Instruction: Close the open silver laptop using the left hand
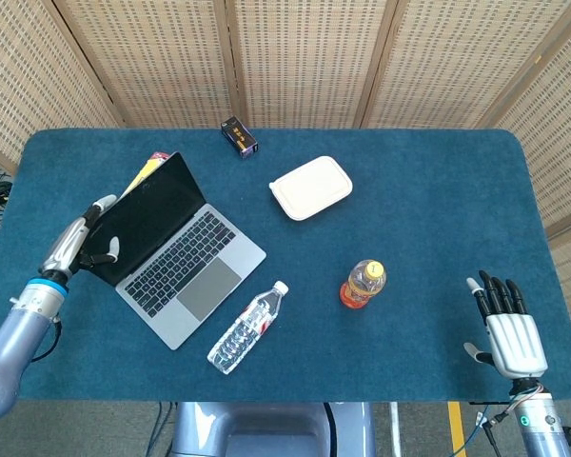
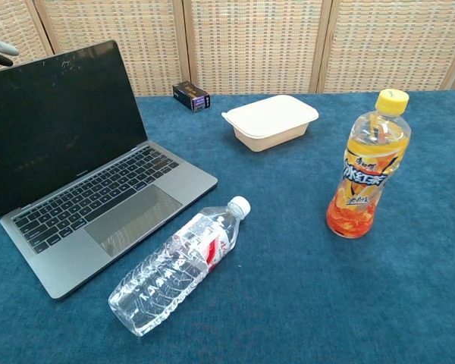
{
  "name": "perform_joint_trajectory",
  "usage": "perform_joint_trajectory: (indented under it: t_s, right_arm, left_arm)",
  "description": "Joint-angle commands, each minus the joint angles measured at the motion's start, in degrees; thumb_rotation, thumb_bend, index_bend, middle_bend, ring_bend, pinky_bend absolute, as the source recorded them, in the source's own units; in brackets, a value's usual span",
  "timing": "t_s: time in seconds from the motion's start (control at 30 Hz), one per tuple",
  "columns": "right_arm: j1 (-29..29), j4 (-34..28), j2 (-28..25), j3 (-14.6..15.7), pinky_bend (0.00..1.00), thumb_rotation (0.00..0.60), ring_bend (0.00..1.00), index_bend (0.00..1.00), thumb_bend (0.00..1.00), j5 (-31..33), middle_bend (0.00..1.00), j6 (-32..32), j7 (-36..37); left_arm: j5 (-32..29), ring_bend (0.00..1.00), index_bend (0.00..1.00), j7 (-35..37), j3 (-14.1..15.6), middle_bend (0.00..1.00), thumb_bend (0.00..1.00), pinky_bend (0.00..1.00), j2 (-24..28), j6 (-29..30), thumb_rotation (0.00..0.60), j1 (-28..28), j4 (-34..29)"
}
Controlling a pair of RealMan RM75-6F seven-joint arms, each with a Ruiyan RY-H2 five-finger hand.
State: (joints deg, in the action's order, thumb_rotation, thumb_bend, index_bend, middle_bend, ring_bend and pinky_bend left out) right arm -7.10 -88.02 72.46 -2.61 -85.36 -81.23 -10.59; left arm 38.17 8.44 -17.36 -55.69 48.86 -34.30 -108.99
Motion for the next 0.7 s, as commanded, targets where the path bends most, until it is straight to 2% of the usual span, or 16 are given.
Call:
perform_joint_trajectory:
  t_s: [0.03,0.3,0.47,0.7]
  right_arm:
    - [0.02,0.02,0.00,0.00,0.00,0.600,0.00,0.00,0.05,-0.05,0.00,-0.08,0.04]
    - [0.05,0.02,-0.09,-0.09,0.00,0.600,0.00,0.00,0.05,-0.01,0.00,-0.23,0.26]
    - [0.07,0.04,-0.11,-0.12,0.00,0.600,0.00,0.00,0.05,0.08,0.00,-0.24,0.29]
    - [0.06,0.07,-0.08,-0.12,0.00,0.600,0.00,0.00,0.05,0.08,0.00,-0.22,0.26]
  left_arm:
    - [-0.01,0.00,0.06,-0.10,0.07,0.00,0.61,0.00,0.09,0.38,0.600,-0.03,-0.33]
    - [-0.38,0.06,0.17,-0.05,0.36,0.05,0.61,0.05,-0.12,0.50,0.600,-0.21,-0.35]
    - [-0.12,0.11,0.20,0.62,0.34,0.08,0.62,0.07,-0.45,0.37,0.600,-0.15,-0.10]
    - [1.04,0.12,0.20,1.62,0.18,0.08,0.63,0.08,-0.31,0.14,0.600,0.08,-0.41]
